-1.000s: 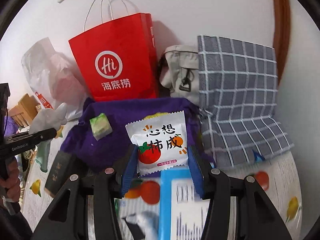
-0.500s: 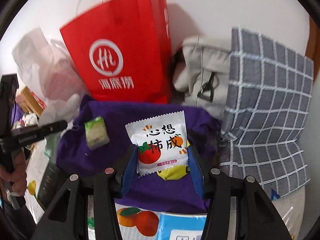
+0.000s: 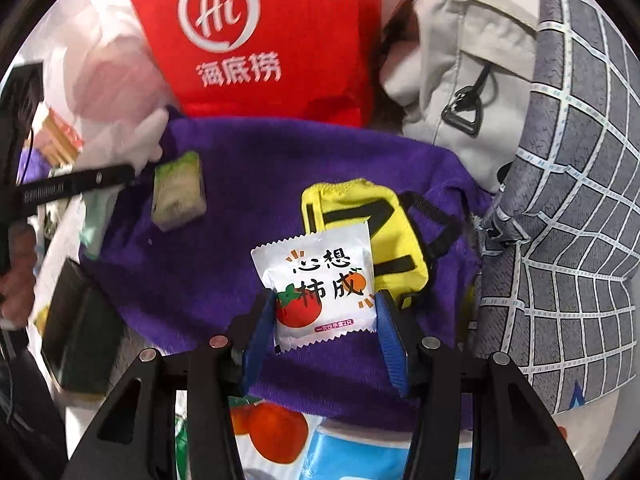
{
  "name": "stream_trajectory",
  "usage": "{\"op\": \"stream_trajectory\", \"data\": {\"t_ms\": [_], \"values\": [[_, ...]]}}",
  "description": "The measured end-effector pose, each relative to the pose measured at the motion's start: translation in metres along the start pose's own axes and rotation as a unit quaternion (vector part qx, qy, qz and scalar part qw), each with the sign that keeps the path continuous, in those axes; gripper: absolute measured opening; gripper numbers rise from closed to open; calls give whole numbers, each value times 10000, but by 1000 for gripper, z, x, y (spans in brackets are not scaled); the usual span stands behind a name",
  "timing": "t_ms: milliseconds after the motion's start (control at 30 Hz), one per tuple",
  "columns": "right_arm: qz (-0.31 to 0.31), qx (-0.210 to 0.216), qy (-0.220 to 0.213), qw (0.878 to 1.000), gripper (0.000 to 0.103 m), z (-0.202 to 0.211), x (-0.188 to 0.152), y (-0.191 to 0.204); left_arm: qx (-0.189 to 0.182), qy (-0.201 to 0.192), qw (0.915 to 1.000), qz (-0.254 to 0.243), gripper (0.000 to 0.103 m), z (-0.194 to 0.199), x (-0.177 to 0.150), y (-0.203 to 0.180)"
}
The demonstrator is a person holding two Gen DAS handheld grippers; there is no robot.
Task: Organize soft objects
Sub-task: 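Lower the white glove onto the towel with the left tool while the right tool releases the snack packet there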
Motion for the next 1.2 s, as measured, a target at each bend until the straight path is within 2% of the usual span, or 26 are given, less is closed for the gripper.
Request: {"op": "stream_trajectory", "data": {"t_ms": [100, 333, 533, 633, 767, 833, 900, 1067, 1200], "values": [[131, -221, -118, 9996, 51, 2, 0, -2, -23, 98, 9999, -36, 15, -6, -2, -1], [279, -334, -27, 9990, 52, -7, -2, -1, -126, 388, 9992, 20, 15, -23, -12, -3], [344, -411, -27, 9986, 52, -9, -2, -3, -85, 450, 9990, 7, 15, -28, -15, -5], [401, -446, -3, 9982, 58, -10, -3, -3, -180, 536, 9984, 30, 18, -32, -17, -7], [458, -567, -157, 9972, 64, -11, 3, 6, -139, 674, 9976, -17, 32, -37, -20, -9], [506, -596, -359, 9963, 74, -5, 7, 10, -100, 648, 9978, -26, 42, -38, -19, -12], [522, -607, -544, 9953, 75, 4, 11, 13, -86, 633, 9979, -61, 52, -36, -17, -14], [302, -596, -947, 9933, 75, 34, 21, 17, -55, 410, 9989, -215, 60, -15, -7, -19], [-159, -237, -1237, 9919, 75, 64, 26, 15, 2, 214, 9993, -305, 61, 5, 0, -22]]}}
Point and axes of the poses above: each gripper's, at about its wrist camera, not at the fingertips, and z roughly against the way its jaws point, y to its left, x to its top, the point moved 9 cm from there along -z, roughly the way its jaws point, and after that the axes turned 15 degrees about -x, right-handed, at the moved point
